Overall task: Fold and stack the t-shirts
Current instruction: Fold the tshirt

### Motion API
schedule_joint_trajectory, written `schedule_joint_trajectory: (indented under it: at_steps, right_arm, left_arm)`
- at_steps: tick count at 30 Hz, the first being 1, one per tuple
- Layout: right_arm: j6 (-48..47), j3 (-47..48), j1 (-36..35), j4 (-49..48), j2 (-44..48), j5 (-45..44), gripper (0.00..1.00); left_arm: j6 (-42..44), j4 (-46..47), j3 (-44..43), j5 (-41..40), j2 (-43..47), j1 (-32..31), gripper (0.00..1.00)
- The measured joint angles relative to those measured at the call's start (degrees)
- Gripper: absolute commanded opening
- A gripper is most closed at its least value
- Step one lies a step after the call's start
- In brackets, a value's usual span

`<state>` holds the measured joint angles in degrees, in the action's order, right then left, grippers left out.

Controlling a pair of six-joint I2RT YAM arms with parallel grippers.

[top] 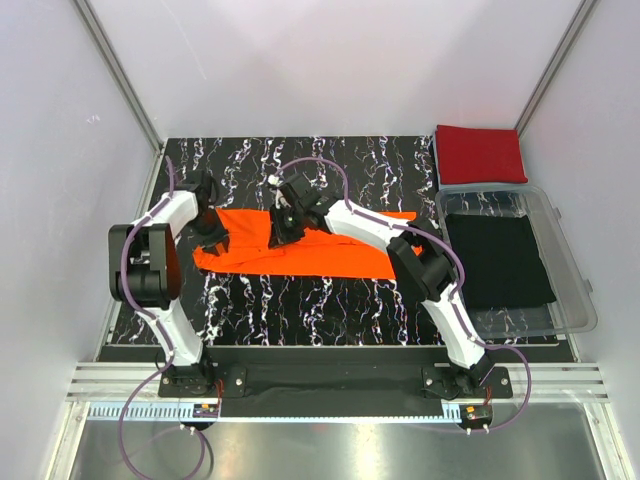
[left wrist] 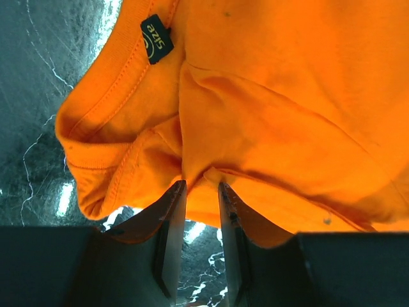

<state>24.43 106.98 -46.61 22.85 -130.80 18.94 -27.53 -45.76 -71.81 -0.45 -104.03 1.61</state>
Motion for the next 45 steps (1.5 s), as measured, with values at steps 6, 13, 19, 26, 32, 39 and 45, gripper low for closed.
schedule_joint_trajectory:
  at_steps: [6, 13, 19, 26, 32, 39, 45]
  right_arm:
    - [0.6, 0.4, 0.0, -0.4, -0.1, 1.4, 0.12]
    - [1.7, -0.1, 1.5, -1.3, -2.8, 1.6, 0.11]
    - [3.0, -2.2, 4.1, -3.3, -4.9, 1.6, 0.11]
    - [3.4, -4.9, 4.2, -5.7, -3.4, 1.0, 0.13]
    - [2.3, -6.5, 4.3, -3.7, -0.7, 0.3, 0.17]
    - [2.0, -6.6, 4.4, -3.0, 3.0, 1.3, 0.17]
    - [1.9, -7.2, 5.6, -3.1, 5.2, 0.0, 0.1]
  left_arm:
    - [-0.1, 0.4, 0.0, -0.8, -0.3, 0.0, 0.32]
    - [-0.2, 1.1, 0.0, -2.6, -1.0, 0.0, 0.31]
    - [-0.6, 2.4, 0.1, -3.2, -3.3, 0.0, 0.31]
    - [-1.2, 2.2, -0.5, -2.5, -3.3, -0.1, 0.33]
    - [-1.2, 0.4, -6.8, -2.1, -3.3, -0.1, 0.34]
    - [-0.3, 0.5, -17.7, -2.5, -3.8, -0.1, 0.01]
    - [0.8, 0.9, -23.4, -2.6, -9.8, 0.4, 0.0]
